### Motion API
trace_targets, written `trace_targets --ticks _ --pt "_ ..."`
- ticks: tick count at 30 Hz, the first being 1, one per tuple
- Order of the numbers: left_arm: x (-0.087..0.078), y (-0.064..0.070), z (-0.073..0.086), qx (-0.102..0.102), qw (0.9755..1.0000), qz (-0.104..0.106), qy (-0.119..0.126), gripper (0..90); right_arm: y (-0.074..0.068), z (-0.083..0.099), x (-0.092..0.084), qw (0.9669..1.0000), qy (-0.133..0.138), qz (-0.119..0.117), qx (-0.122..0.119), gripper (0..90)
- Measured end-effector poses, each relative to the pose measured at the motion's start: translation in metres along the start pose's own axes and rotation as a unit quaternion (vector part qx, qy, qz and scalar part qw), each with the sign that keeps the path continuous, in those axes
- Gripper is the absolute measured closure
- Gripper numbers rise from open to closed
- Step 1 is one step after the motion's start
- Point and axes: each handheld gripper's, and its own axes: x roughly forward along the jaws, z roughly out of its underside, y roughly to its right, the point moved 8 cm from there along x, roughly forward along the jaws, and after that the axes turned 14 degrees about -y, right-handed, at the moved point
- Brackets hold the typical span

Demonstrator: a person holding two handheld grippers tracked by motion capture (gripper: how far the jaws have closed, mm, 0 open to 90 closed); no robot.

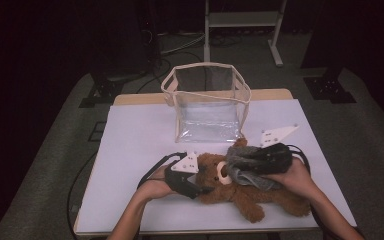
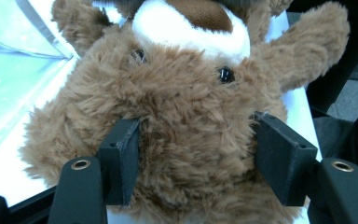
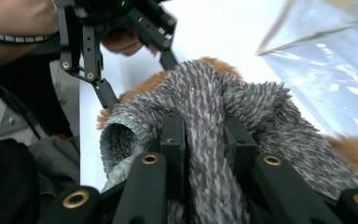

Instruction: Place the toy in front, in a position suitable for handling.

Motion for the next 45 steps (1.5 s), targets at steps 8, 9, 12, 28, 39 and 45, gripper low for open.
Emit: trace_targets --ticks 8,9,12,28,39,45 --pt "-0.002 0.0 0.008 -0.005 0.9999 -0.005 0.008 35.4 0.017 -0.026 0.012 0.9988 -0.026 -0.029 0.03 72.6" --pt "-0.002 0.001 0.008 0.0 1.0 -0.007 0.006 35.4 0.018 -0.028 0.013 0.9988 -0.028 -0.028 0.028 72.7" --pt "-0.003 0.005 0.008 0.01 0.9999 -0.004 0.009 35.4 0.027 -0.039 0.017 0.9986 -0.036 -0.023 0.03 72.9" --pt "-0.003 0.015 0.011 0.038 0.9992 0.01 -0.005 33.5 0.036 -0.062 0.076 0.9935 -0.097 -0.052 0.029 72.9" --pt "-0.003 0.003 0.01 0.014 0.9998 -0.012 0.0 36.3 0.034 -0.019 0.014 0.9948 -0.092 -0.011 0.041 73.0" --pt "-0.003 -0.006 0.009 -0.011 0.9996 -0.025 0.007 36.9 0.01 -0.001 -0.019 0.9968 -0.073 -0.002 0.032 72.8"
